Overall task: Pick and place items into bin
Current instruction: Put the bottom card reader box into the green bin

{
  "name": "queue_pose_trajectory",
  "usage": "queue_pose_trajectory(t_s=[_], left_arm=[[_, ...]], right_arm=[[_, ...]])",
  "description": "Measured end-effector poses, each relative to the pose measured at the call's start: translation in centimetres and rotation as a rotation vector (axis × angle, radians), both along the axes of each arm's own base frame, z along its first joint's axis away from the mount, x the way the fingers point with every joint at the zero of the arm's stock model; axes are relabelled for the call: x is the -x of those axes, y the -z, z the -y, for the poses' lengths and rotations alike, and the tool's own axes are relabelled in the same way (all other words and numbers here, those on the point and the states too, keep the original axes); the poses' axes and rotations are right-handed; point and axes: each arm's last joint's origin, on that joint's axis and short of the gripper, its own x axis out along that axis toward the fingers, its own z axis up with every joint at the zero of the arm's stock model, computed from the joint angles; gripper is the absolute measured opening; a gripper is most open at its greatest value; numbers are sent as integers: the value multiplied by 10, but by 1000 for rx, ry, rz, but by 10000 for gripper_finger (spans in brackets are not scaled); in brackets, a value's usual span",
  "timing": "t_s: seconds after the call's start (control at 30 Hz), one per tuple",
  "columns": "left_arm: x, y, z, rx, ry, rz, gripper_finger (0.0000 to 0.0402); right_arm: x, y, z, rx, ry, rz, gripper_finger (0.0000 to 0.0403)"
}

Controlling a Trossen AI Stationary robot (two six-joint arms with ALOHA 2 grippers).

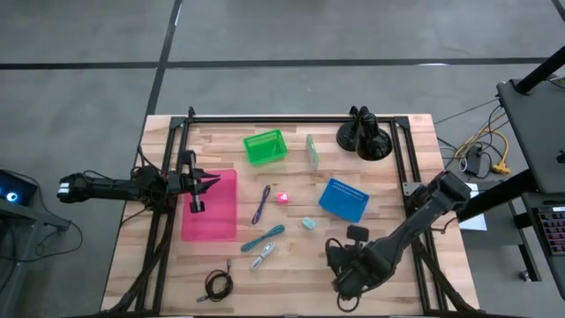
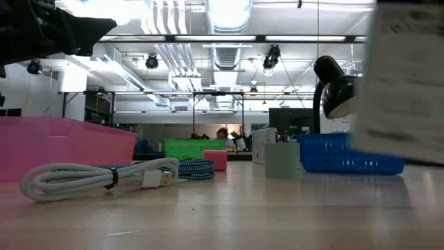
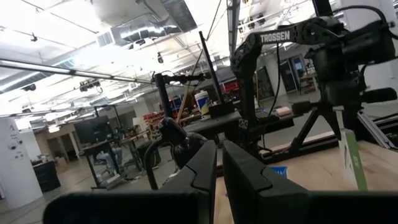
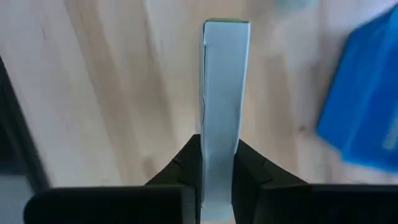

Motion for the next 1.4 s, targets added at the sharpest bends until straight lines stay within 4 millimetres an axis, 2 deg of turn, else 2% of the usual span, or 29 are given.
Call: queue_pose_trajectory(t_s=[0.2,0.3,0.47,0.63,0.8,0.97,1.17,1.4], left_arm=[[0,0,0,0,0,0,12],[0,0,0,0,0,3,12],[0,0,0,0,0,1,12],[0,0,0,0,0,0,12],[0,0,0,0,0,0,12],[0,0,0,0,0,0,12],[0,0,0,0,0,0,12],[0,0,0,0,0,-1,12]], right_arm=[[2,-18,1,165,-64,202,35],[5,-19,3,275,-96,267,36],[9,-11,6,463,-155,331,36],[15,4,13,556,-160,328,34],[21,13,21,543,-135,351,34],[26,5,29,436,-145,430,34],[38,-7,40,364,-200,611,34],[54,6,63,353,-302,862,34]])
